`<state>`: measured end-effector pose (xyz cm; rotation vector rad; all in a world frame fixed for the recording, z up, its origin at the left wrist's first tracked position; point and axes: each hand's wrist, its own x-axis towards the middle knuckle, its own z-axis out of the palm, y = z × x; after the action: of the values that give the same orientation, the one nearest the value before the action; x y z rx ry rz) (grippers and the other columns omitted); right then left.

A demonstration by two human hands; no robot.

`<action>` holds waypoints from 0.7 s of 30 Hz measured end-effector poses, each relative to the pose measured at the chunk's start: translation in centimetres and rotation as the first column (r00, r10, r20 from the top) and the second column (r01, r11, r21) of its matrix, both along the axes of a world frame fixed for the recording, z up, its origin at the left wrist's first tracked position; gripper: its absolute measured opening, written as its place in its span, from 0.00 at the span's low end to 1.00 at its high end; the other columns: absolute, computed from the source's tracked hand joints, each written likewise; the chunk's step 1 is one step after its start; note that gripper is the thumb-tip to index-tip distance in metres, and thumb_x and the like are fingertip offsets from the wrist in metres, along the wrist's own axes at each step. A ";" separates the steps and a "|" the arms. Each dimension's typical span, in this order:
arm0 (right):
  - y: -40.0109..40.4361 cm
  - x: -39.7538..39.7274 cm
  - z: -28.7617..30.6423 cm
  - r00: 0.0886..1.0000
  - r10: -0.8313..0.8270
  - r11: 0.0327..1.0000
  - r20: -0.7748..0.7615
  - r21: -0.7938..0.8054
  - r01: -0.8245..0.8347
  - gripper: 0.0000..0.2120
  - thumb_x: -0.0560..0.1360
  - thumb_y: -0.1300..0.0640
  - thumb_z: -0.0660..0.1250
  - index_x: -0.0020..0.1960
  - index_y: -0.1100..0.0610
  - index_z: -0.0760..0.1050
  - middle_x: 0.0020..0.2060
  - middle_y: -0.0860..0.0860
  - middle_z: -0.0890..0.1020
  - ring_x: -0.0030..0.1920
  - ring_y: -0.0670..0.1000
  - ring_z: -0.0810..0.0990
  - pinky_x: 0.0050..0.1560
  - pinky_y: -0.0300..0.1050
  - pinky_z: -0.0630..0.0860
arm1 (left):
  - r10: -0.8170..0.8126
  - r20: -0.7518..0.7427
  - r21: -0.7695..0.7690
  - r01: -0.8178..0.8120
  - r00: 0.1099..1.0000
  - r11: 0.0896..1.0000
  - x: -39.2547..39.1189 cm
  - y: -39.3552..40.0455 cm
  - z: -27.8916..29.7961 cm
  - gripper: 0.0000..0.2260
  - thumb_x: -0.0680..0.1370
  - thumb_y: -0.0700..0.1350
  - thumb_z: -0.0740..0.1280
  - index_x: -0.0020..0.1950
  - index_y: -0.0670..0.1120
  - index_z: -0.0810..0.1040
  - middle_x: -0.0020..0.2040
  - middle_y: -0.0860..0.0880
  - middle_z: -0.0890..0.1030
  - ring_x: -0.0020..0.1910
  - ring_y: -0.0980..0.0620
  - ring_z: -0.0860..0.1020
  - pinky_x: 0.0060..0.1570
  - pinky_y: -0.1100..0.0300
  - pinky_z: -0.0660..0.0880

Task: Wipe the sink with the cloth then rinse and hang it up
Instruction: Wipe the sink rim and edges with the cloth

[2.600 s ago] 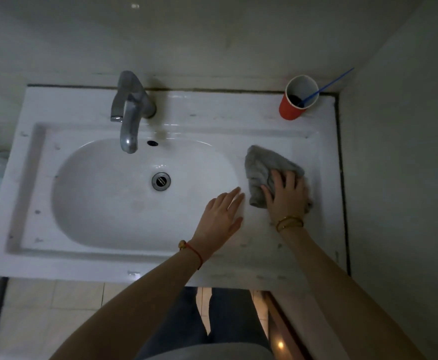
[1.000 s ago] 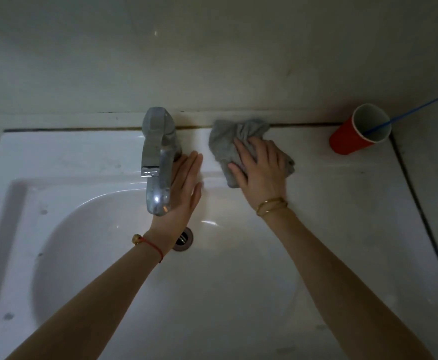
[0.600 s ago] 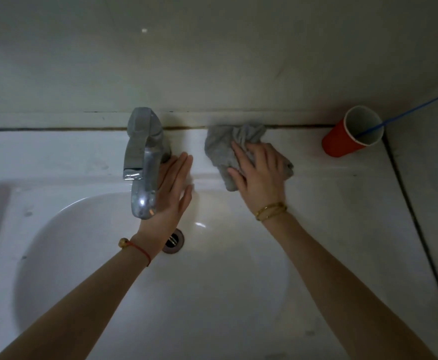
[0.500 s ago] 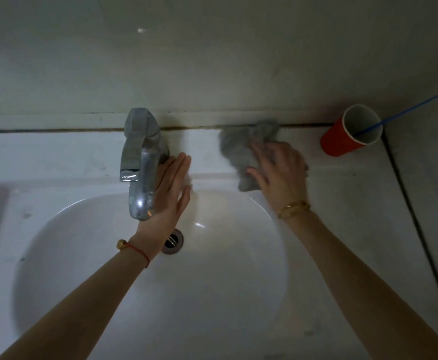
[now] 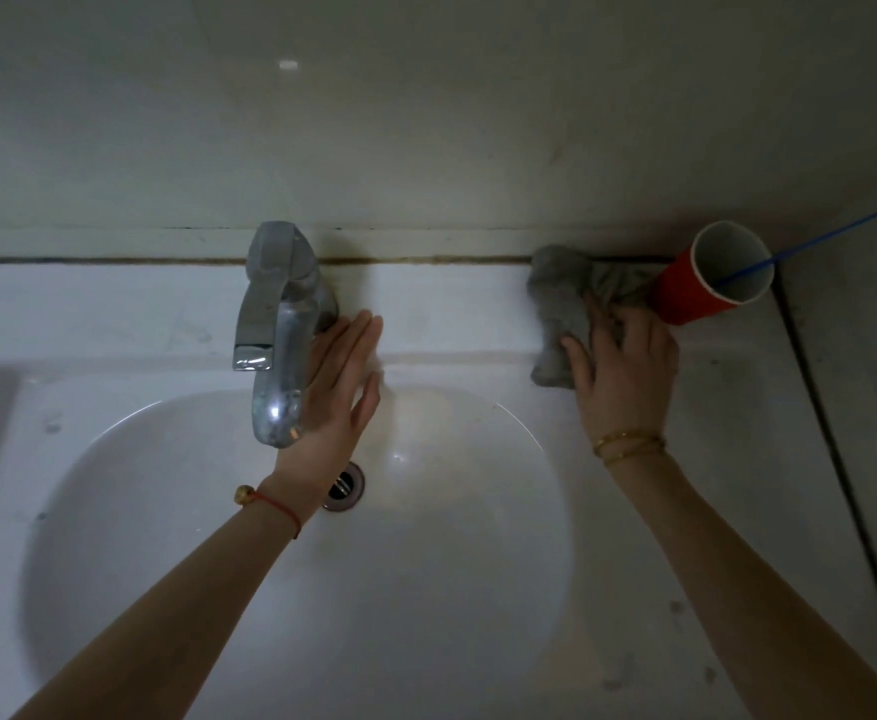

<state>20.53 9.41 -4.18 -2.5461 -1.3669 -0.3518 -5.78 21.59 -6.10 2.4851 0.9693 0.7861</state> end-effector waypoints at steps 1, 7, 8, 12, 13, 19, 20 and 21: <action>0.3 -0.8 -0.1 1.000 -0.009 1.000 0.025 0.016 0.008 0.25 0.79 0.43 0.55 0.65 0.59 0.74 0.53 0.62 0.78 0.53 0.63 0.76 0.54 0.54 0.72 | 0.004 0.008 -0.001 -0.004 1.000 1.000 0.0 0.0 -0.2 0.26 0.76 0.32 0.70 0.73 0.37 0.69 0.73 0.42 0.70 0.76 0.67 0.52 0.75 0.71 0.49; 6.0 -5.8 0.2 0.965 0.262 0.965 -0.003 -0.026 -0.262 0.24 0.79 0.41 0.55 0.70 0.51 0.70 0.57 0.58 0.77 0.57 0.60 0.75 0.59 0.54 0.70 | 0.013 -0.003 0.015 -0.013 1.000 1.000 -0.2 0.0 -0.8 0.26 0.77 0.34 0.69 0.74 0.38 0.68 0.73 0.43 0.70 0.77 0.64 0.54 0.75 0.70 0.50; 6.4 -6.0 0.2 0.956 0.294 0.956 -0.006 -0.019 -0.294 0.24 0.78 0.41 0.56 0.70 0.50 0.70 0.58 0.57 0.77 0.58 0.59 0.75 0.60 0.54 0.69 | 0.012 -0.008 0.025 -0.012 1.000 1.000 -0.2 0.1 -0.9 0.26 0.77 0.34 0.69 0.74 0.38 0.68 0.73 0.43 0.70 0.77 0.63 0.55 0.75 0.70 0.50; 3.9 -2.7 -0.1 0.935 0.353 0.935 -0.021 -0.003 -0.353 0.23 0.79 0.41 0.56 0.69 0.51 0.71 0.58 0.57 0.77 0.57 0.59 0.75 0.55 0.52 0.71 | 0.023 -0.021 0.043 -0.022 1.000 0.999 -0.2 0.5 -1.1 0.26 0.77 0.36 0.69 0.74 0.39 0.68 0.74 0.44 0.70 0.76 0.59 0.58 0.76 0.67 0.51; 2.7 -1.5 -0.2 0.958 0.284 0.959 -0.033 0.009 -0.284 0.23 0.79 0.42 0.56 0.69 0.51 0.71 0.58 0.58 0.77 0.56 0.60 0.75 0.55 0.52 0.71 | 0.021 -0.015 0.038 -0.021 1.000 0.999 -0.2 0.5 -1.2 0.26 0.77 0.36 0.69 0.74 0.40 0.68 0.74 0.45 0.69 0.76 0.61 0.56 0.76 0.67 0.51; 4.2 -5.4 -0.3 0.996 0.068 0.997 -0.055 0.045 -0.066 0.23 0.78 0.43 0.57 0.68 0.52 0.72 0.59 0.60 0.77 0.58 0.62 0.74 0.58 0.55 0.70 | 0.021 0.009 0.053 -0.021 1.000 0.998 -0.3 0.4 -1.3 0.25 0.78 0.38 0.67 0.75 0.39 0.67 0.74 0.45 0.69 0.77 0.63 0.54 0.76 0.67 0.51; 5.4 -7.3 -0.3 0.983 0.175 0.984 -0.060 0.029 -0.174 0.24 0.78 0.42 0.57 0.69 0.52 0.70 0.60 0.59 0.77 0.59 0.62 0.74 0.60 0.56 0.69 | 0.018 0.011 0.058 -0.019 1.000 0.998 -0.3 0.5 -1.2 0.24 0.79 0.39 0.67 0.74 0.39 0.67 0.74 0.44 0.69 0.77 0.63 0.54 0.76 0.67 0.51; 6.3 -8.7 -0.3 0.959 0.276 0.961 -0.064 0.016 -0.275 0.24 0.78 0.41 0.56 0.70 0.51 0.70 0.61 0.58 0.76 0.60 0.61 0.74 0.62 0.55 0.68 | 0.011 0.006 0.064 -0.011 1.000 0.998 -0.4 0.5 -1.2 0.23 0.79 0.40 0.66 0.74 0.38 0.68 0.73 0.43 0.69 0.77 0.62 0.55 0.76 0.67 0.51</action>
<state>11.82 15.72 -4.48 -2.2952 -1.6627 -0.2179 -6.14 22.13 -7.27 2.5324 0.9711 0.8401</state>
